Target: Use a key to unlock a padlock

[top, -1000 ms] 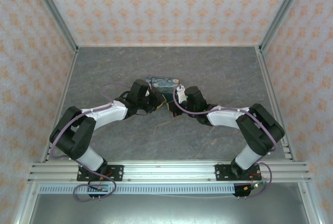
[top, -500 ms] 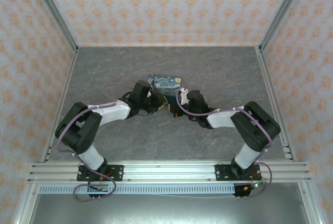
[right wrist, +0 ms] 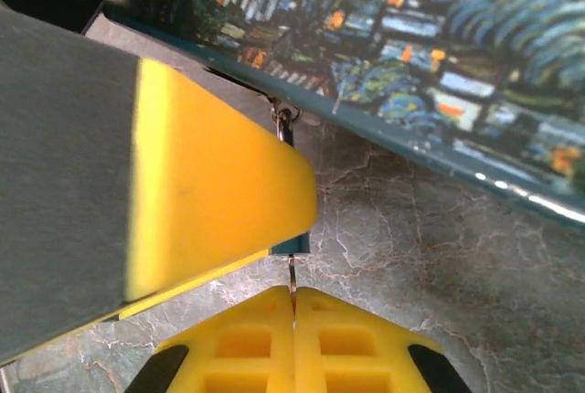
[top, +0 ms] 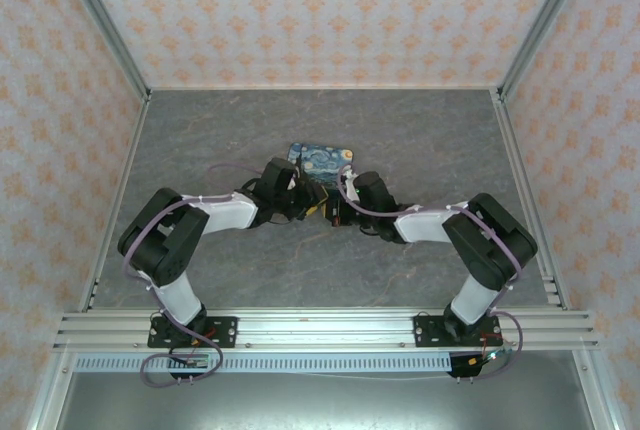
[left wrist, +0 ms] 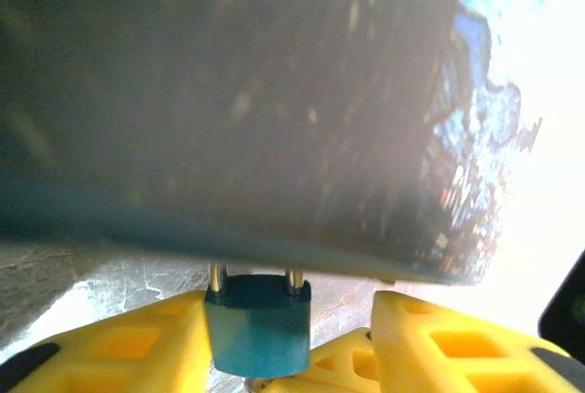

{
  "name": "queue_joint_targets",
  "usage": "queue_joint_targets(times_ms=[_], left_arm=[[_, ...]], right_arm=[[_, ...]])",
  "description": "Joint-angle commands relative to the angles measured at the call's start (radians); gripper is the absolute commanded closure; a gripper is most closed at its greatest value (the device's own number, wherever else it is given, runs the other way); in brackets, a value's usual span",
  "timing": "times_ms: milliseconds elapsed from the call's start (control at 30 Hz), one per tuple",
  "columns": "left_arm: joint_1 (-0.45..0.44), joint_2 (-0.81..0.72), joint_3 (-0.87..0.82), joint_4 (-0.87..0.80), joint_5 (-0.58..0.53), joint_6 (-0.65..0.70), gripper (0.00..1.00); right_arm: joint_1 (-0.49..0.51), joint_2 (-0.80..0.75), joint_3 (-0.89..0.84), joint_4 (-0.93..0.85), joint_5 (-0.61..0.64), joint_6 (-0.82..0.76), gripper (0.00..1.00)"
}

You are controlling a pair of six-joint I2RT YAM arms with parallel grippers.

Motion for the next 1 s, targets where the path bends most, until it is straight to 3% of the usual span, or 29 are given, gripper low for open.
queue_joint_targets(times_ms=[0,133,400,967], left_arm=[[0.021,-0.06,-0.014,0.013,-0.034,0.011,0.46],[0.047,-0.103,-0.074,0.049,-0.055,-0.03,0.4],[0.042,-0.086,-0.155,0.247,-0.048,-0.157,0.44],[-0.002,-0.041,-0.18,0.255,-0.088,-0.207,0.47]], right_arm=[[0.011,-0.006,0.03,-0.092,-0.021,0.049,1.0],[0.011,-0.012,0.03,-0.102,-0.019,0.094,1.0],[0.011,0.001,-0.005,0.05,-0.053,0.292,1.0],[0.011,0.007,-0.025,0.114,-0.051,0.392,1.0]])
